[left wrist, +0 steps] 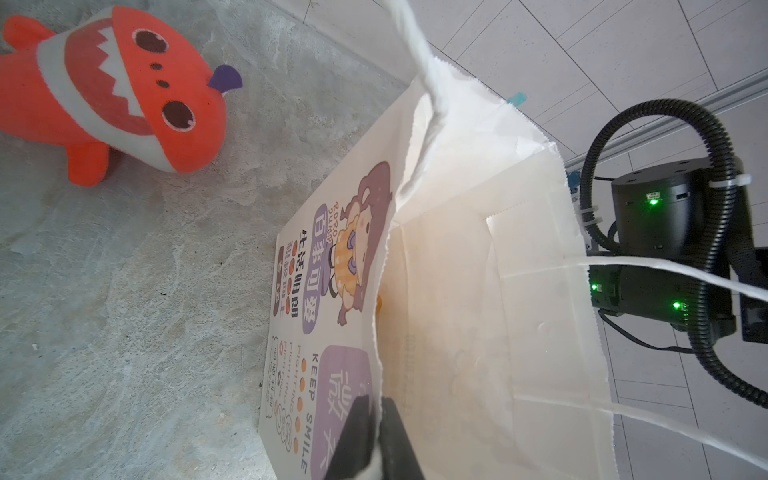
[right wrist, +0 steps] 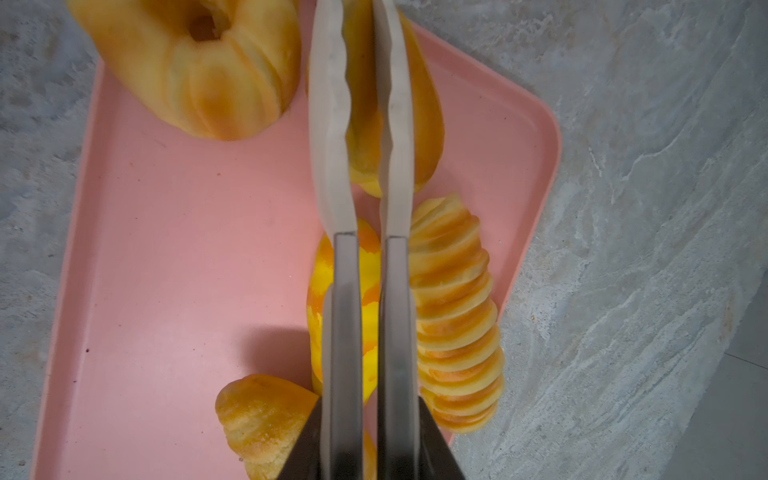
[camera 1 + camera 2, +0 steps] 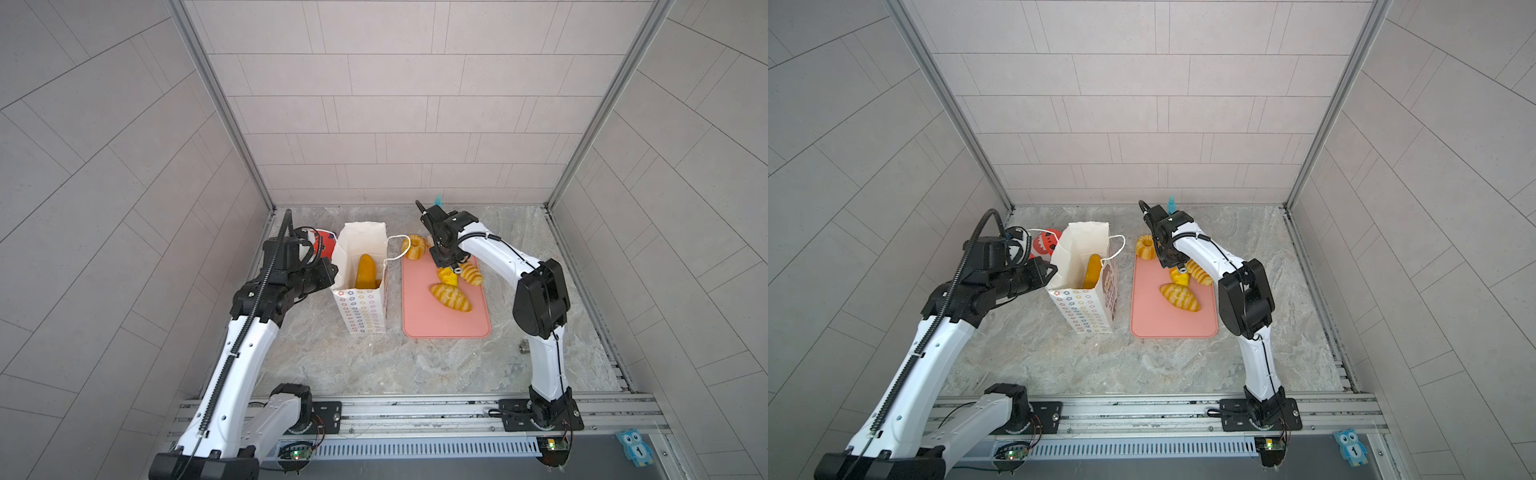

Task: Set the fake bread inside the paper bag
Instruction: 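Squeeze the tongs shut on the ring donut and lift it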

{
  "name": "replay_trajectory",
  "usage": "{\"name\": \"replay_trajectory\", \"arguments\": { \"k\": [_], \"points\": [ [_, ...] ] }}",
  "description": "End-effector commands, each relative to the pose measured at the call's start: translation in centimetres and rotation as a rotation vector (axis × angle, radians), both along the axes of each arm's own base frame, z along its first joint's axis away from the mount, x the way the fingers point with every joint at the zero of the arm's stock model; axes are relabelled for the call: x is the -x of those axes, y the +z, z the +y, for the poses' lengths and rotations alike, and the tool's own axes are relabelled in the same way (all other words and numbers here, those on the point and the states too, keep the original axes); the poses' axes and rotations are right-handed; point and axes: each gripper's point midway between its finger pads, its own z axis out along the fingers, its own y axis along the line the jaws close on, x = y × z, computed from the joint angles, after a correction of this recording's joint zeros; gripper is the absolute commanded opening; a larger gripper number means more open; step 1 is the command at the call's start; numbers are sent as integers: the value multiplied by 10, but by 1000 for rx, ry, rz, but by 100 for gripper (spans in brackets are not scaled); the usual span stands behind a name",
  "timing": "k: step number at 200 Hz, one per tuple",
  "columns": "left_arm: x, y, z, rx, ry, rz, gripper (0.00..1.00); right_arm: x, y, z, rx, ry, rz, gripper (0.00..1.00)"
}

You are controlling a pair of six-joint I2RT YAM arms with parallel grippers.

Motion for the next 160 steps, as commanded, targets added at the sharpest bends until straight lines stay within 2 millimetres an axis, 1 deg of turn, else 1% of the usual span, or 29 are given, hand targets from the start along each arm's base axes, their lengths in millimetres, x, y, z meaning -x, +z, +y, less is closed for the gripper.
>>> {"name": "replay_trajectory", "arguments": {
  "k": [1, 67, 106, 128, 160],
  "points": [
    [3, 4, 1, -4, -6, -16, 12, 4, 32, -5, -37, -23, -66, 21],
    [2, 6, 1, -3, -7, -20, 12, 15, 53, -7, -87, -32, -100, 18],
    [3, 6, 1, -3, -7, -20, 12, 21, 63, -8, -117, -33, -111, 18],
    [3, 7, 1, -3, -7, -22, 12, 27, 65, -7, -135, -31, -111, 17],
    [1, 9, 1, -6, -7, -27, 12, 37, 74, -10, -163, -35, -127, 17]
  ]
}}
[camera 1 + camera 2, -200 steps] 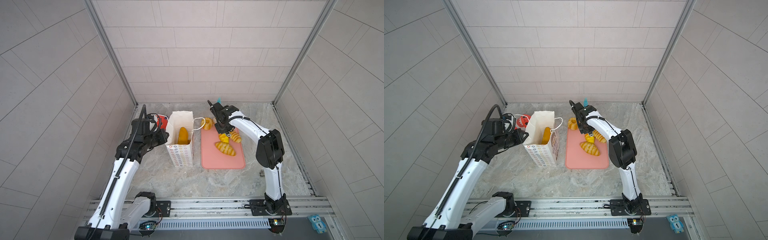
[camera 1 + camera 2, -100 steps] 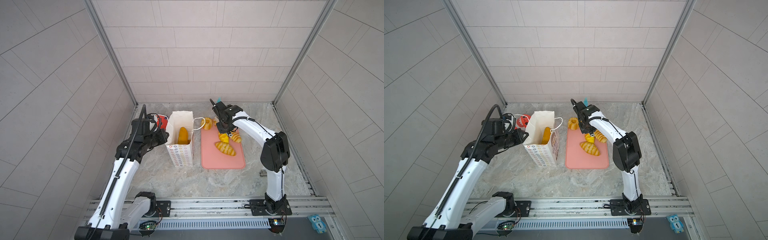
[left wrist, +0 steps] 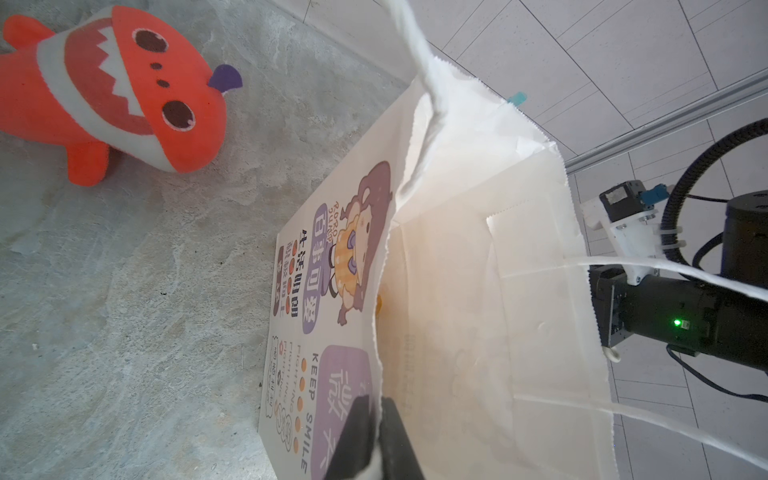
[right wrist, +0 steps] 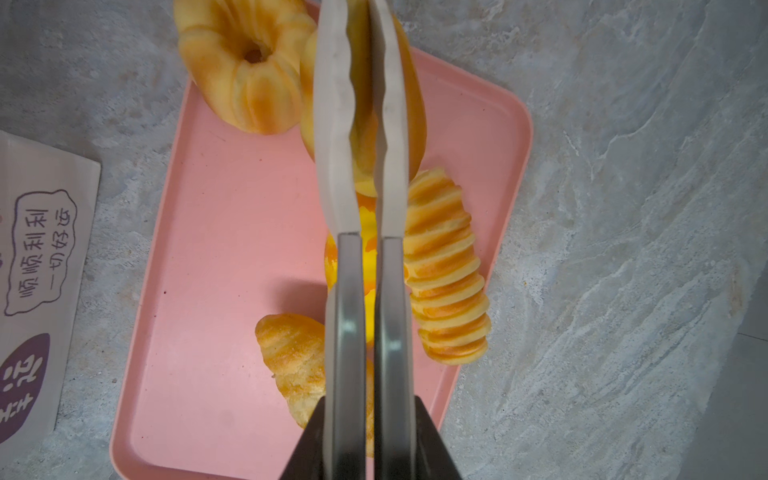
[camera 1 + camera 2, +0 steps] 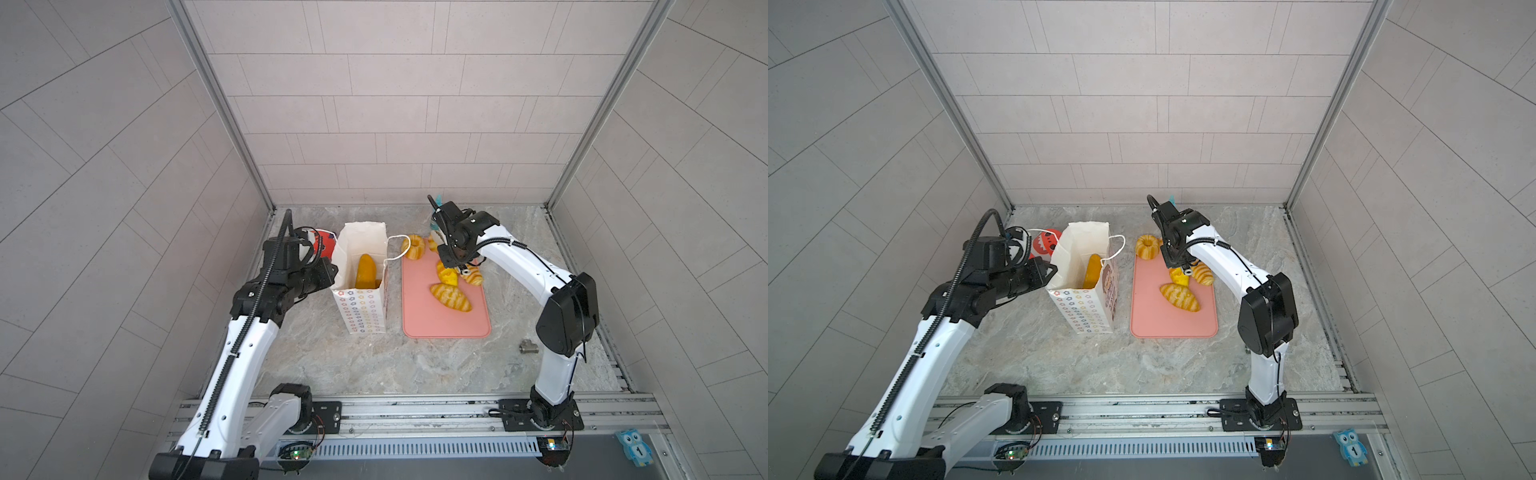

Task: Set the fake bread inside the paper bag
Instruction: 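Squeeze the tongs shut on the ring donut and lift it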

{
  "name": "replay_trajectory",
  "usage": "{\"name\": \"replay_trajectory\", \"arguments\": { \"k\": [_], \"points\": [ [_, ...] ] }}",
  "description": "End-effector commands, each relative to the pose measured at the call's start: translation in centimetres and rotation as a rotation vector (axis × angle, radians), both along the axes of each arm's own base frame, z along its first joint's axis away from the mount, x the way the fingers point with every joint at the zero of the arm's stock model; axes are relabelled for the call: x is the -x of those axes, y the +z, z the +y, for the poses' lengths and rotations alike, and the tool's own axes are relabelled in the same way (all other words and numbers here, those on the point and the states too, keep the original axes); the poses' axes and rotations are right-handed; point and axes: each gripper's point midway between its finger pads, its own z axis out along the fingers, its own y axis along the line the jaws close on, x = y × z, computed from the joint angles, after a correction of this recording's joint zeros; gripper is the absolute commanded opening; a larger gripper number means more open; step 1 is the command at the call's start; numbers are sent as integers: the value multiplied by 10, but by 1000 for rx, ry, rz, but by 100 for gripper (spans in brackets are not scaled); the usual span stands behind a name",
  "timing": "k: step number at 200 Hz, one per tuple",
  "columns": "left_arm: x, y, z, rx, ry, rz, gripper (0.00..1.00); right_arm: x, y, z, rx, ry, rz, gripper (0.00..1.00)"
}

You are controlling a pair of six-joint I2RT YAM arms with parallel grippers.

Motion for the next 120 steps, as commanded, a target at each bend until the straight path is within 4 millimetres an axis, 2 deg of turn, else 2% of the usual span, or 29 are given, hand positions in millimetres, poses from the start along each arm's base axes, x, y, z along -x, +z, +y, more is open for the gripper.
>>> {"name": "replay_trajectory", "arguments": {
  "k": [1, 72, 120],
  "points": [
    [1, 9, 1, -6, -8, -26, 12, 5, 30, -4, -53, -22, -71, 17],
    [-1, 10, 0, -5, -9, -27, 12, 30, 58, -15, -101, -22, -126, 17],
    [-1, 10, 1, -5, -8, -29, 12, 41, 83, -14, -183, 18, -229, 19]
  ]
}}
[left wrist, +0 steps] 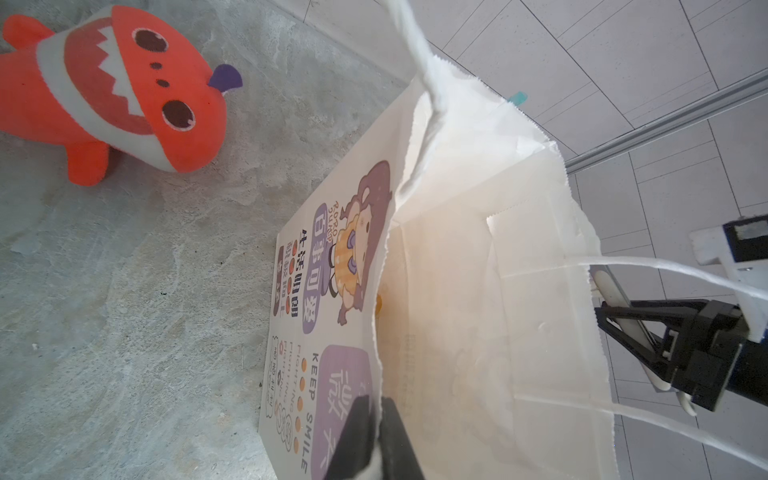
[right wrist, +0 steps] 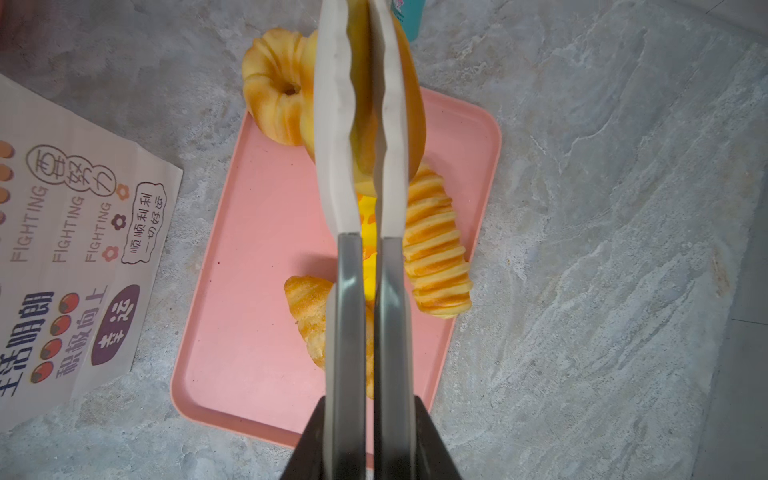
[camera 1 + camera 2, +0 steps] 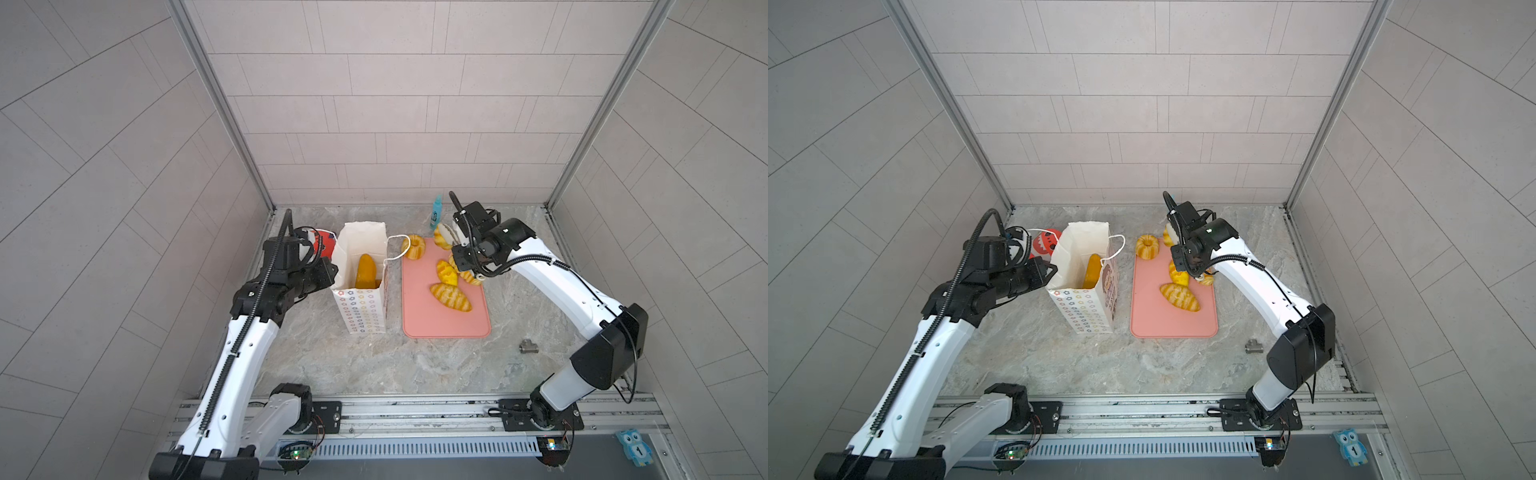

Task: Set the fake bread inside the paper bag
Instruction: 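Squeeze the tongs shut on the ring donut and lift it, then raise the donut in the tongs up and away from the tray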

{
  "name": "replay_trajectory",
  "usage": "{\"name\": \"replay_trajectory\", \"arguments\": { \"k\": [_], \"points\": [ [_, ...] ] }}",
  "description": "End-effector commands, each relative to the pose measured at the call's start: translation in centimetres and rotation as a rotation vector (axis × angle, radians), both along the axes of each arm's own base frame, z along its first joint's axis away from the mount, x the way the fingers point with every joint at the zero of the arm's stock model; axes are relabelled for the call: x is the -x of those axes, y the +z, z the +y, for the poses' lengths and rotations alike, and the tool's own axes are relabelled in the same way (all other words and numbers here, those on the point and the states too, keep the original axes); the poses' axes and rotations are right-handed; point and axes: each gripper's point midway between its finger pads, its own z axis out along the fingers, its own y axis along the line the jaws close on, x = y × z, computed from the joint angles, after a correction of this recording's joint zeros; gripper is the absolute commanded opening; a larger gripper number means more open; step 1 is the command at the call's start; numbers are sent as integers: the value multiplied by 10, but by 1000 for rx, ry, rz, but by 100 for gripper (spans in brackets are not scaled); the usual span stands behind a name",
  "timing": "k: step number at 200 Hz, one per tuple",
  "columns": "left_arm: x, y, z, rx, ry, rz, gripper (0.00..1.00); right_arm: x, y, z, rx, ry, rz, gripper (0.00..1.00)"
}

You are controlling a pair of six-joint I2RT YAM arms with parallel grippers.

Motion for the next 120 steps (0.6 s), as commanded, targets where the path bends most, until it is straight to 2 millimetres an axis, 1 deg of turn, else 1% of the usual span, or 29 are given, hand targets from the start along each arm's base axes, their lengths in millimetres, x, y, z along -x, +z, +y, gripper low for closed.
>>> {"name": "replay_trajectory", "arguments": {
  "k": [1, 58, 120],
  "points": [
    [0, 11, 1, -4, -7, -30, 12, 1, 28, -1, -63, 8, -108, 19],
    [-1, 9, 0, -2, -9, -27, 12, 16, 49, -8, -92, 4, -145, 20],
    [0, 7, 1, -3, -6, -24, 12, 22, 66, -12, -108, 1, -177, 20]
  ]
}}
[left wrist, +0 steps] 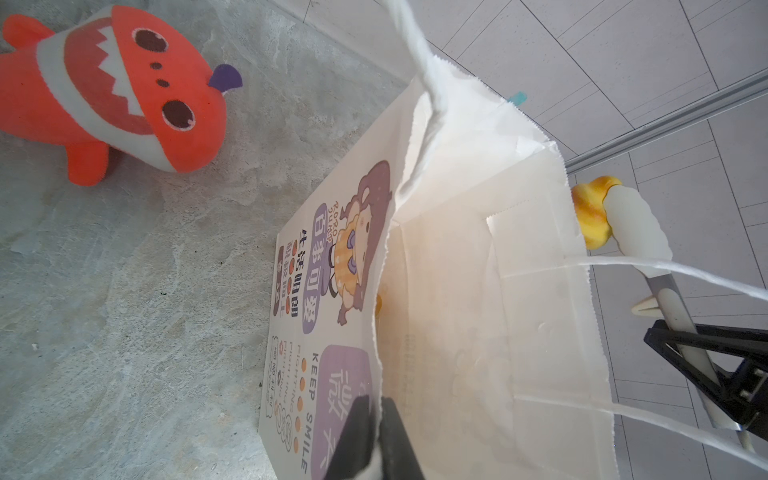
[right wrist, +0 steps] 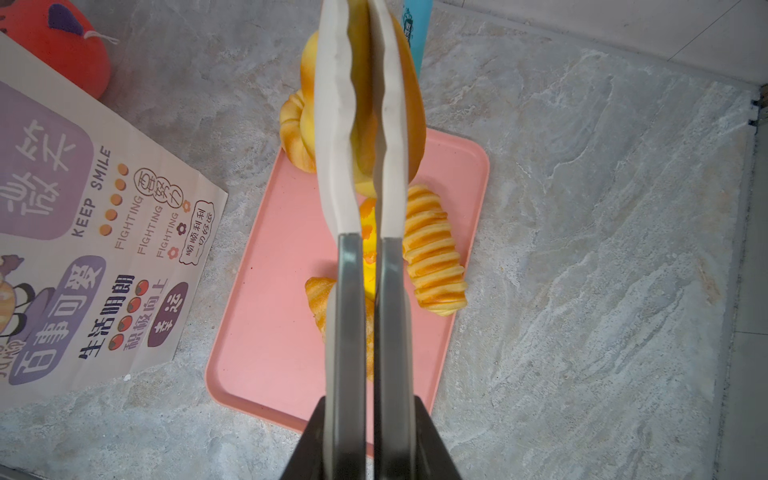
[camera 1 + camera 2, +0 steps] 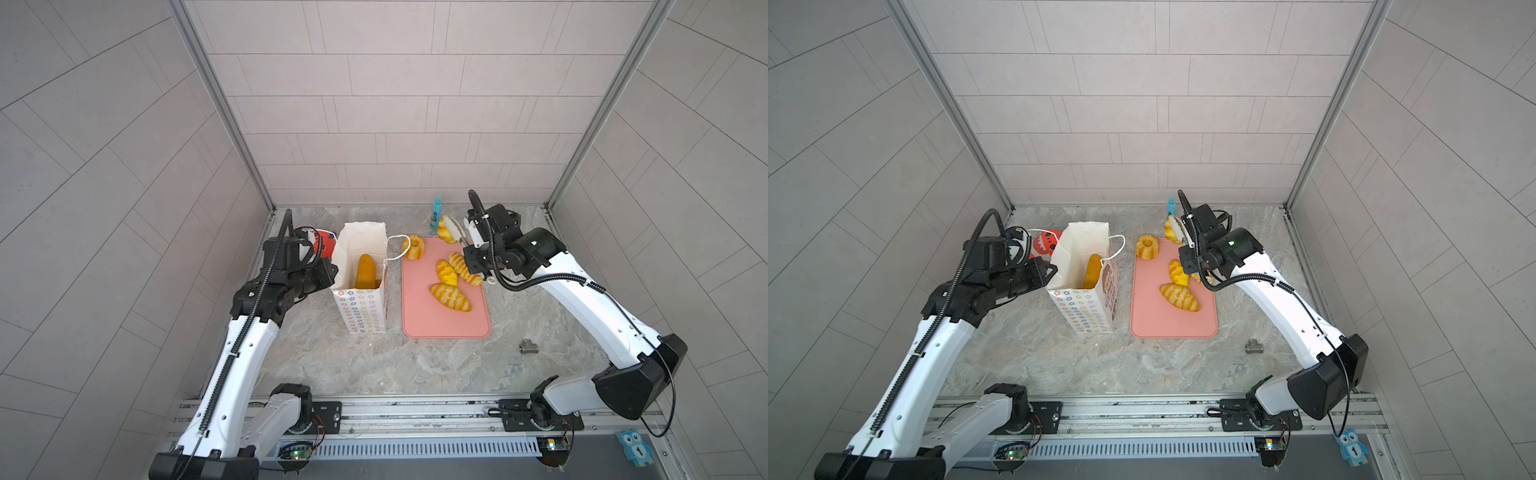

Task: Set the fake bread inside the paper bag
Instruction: 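Raise the donut in the tongs up and away from the tray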

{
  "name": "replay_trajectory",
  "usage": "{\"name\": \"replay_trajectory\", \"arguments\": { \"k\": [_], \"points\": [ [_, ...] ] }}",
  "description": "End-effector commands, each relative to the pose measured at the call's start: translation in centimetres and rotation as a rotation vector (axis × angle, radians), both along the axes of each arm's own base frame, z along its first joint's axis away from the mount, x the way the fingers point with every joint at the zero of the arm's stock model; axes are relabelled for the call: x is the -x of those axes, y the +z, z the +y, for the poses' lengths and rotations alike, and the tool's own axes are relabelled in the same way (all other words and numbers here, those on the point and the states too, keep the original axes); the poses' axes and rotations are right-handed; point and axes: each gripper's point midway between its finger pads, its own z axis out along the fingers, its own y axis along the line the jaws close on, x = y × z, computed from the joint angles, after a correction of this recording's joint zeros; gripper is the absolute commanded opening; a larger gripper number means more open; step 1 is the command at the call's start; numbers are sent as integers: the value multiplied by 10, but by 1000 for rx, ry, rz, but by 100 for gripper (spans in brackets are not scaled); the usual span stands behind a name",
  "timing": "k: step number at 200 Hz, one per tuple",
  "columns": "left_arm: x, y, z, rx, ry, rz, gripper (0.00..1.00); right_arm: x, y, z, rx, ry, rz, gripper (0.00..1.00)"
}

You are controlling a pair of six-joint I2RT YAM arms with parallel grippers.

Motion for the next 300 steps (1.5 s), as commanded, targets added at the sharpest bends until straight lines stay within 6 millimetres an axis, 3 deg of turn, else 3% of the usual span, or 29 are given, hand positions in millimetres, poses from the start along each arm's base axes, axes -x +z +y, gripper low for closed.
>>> {"name": "replay_trajectory", "arguments": {
  "k": [1, 188, 300],
  "points": [
    [0, 7, 1, -4, -7, -25, 12, 1, 31, -3, -36, -9, -81, 20],
    [2, 11, 1, 0, 0, -30, 12, 24, 127, -4, -188, 35, -270, 22],
    [1, 10, 2, 0, 3, -28, 12, 41, 177, 24, -363, 177, -362, 21]
  ]
}}
